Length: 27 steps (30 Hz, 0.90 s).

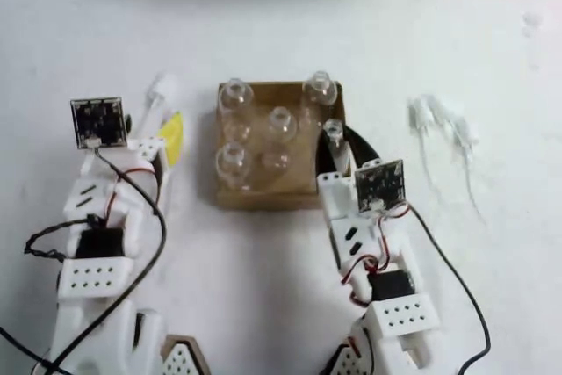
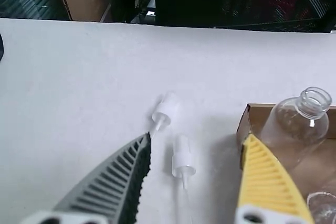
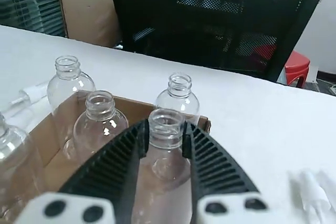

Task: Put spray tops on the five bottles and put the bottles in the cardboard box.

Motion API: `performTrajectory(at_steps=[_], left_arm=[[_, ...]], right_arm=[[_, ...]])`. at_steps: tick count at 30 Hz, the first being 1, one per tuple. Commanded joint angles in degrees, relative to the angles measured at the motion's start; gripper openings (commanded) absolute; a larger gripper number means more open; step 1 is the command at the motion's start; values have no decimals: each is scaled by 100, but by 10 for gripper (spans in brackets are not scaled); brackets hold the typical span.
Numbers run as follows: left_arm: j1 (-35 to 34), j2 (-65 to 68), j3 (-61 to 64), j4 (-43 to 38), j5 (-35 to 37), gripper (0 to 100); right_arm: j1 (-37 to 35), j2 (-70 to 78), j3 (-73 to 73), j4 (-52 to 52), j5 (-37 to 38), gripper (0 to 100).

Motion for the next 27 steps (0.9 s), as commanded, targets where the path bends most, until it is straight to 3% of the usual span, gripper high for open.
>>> performTrajectory(at_steps=[1, 24, 27], left_arm=[[75, -145, -9, -176, -88, 268], [40, -145, 0, -176, -88, 268], [40, -145, 0, -176, -88, 268]], right_arm=[[-31, -101, -9, 31, 422, 15], [-22, -101, -9, 479, 475, 19], [-13, -101, -9, 479, 475, 63]])
